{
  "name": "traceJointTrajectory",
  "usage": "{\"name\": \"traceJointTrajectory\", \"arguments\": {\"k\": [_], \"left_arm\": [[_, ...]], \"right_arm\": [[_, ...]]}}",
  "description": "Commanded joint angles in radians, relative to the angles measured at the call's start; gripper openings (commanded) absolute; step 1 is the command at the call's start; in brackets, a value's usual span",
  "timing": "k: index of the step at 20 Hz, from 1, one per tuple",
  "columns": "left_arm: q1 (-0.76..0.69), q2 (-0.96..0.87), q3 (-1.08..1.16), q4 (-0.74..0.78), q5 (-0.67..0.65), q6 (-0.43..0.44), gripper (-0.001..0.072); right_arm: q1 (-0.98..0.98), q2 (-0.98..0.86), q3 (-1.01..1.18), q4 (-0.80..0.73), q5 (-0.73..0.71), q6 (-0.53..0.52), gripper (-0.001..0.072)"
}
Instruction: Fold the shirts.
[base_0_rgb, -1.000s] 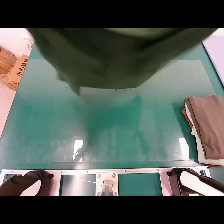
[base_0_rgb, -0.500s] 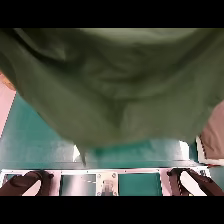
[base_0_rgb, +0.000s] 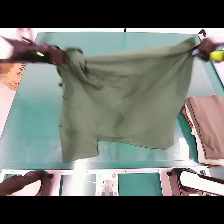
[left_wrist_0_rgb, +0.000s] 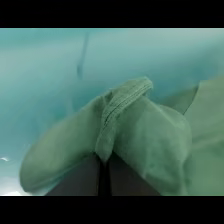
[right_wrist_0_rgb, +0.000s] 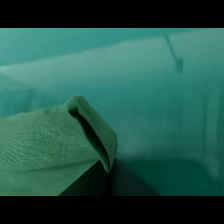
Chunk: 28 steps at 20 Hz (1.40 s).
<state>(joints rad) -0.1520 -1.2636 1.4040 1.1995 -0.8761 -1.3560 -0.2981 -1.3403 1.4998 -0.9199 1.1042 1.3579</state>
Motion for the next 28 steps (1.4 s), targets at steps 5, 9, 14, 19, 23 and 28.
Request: {"name": "traceJointTrajectory", "arguments": {"k": [5, 9, 14, 19, 23, 28], "left_arm": [[0.066, -0.325, -0.019, -0.16, 0.121, -0.007, 0.0657], [0.267, -0.257, 0.098, -0.148, -0.238, 0.034, 0.0657], [0.473, -0.202, -0.037, -0.142, -0.56, 0.096, 0.0657], [0.494, -0.204, -0.415, -0.231, -0.485, 0.241, 0.0656], [0.471, -0.206, -0.578, -0.351, -0.34, 0.372, 0.0654], [0.412, -0.257, -0.592, -0.397, -0.307, 0.459, 0.0081]], "right_arm": [[0.018, -0.357, 0.007, 0.069, -0.149, -0.016, 0.0432], [-0.085, -0.318, 0.073, -0.026, 0.083, -0.006, 0.0056], [-0.176, -0.124, -0.19, -0.145, 0.182, 0.033, 0.0016], [-0.227, 0.09, -0.512, -0.155, 0.128, 0.033, 0.0015], [-0.241, 0.18, -0.631, -0.155, 0.127, 0.052, 0.0065], [-0.246, 0.193, -0.696, -0.155, 0.162, 0.072, 0.0091]]}}
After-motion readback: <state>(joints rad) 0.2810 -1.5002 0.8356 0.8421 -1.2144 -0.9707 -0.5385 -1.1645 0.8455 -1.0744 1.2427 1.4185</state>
